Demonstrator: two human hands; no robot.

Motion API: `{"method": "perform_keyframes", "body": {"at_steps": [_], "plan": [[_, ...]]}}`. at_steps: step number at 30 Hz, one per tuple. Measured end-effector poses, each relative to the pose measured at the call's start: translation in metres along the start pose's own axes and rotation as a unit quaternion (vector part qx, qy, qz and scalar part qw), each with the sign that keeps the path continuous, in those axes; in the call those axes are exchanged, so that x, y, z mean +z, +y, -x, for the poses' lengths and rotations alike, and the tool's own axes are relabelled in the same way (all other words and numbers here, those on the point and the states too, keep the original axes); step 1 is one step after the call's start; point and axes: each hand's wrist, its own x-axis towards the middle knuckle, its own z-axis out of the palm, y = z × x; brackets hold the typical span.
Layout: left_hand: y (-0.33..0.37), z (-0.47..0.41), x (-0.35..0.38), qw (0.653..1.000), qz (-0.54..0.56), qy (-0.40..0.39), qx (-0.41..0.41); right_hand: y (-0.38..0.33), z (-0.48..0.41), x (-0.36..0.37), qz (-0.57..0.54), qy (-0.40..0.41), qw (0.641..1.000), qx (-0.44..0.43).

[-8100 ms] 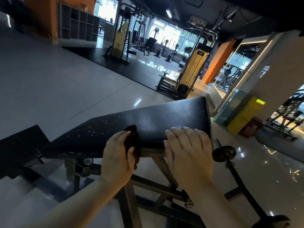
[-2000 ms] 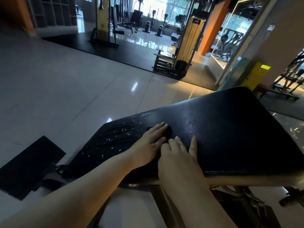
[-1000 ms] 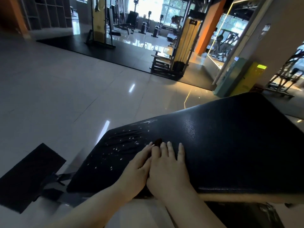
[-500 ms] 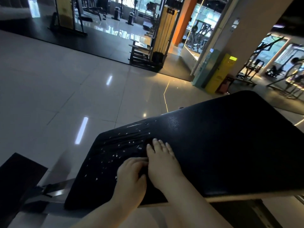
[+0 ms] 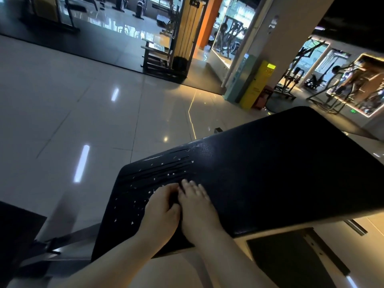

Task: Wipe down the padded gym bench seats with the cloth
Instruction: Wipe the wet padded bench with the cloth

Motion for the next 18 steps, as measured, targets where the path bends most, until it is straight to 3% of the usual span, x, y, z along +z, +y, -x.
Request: {"method": "perform_keyframes", "body": {"at_steps": [4, 11, 18], "plan": [[-0.006, -0.004, -0.017, 0.998, -0.013, -0.037, -0.042, 0.004, 0.017, -0.008, 0.015, -0.014, 1.0, -0.02], [-0.011, 0.004, -0.014, 0.99, 0.027, -0.127, -0.056, 0.019, 0.008, -0.028, 0.067, 0.04, 0.992, 0.099], [-0.019, 0.002, -0.022, 0.993, -0.023, -0.107, -0.041, -0.013, 0.013, 0.005, 0.046, -0.037, 0.998, -0.008]]}}
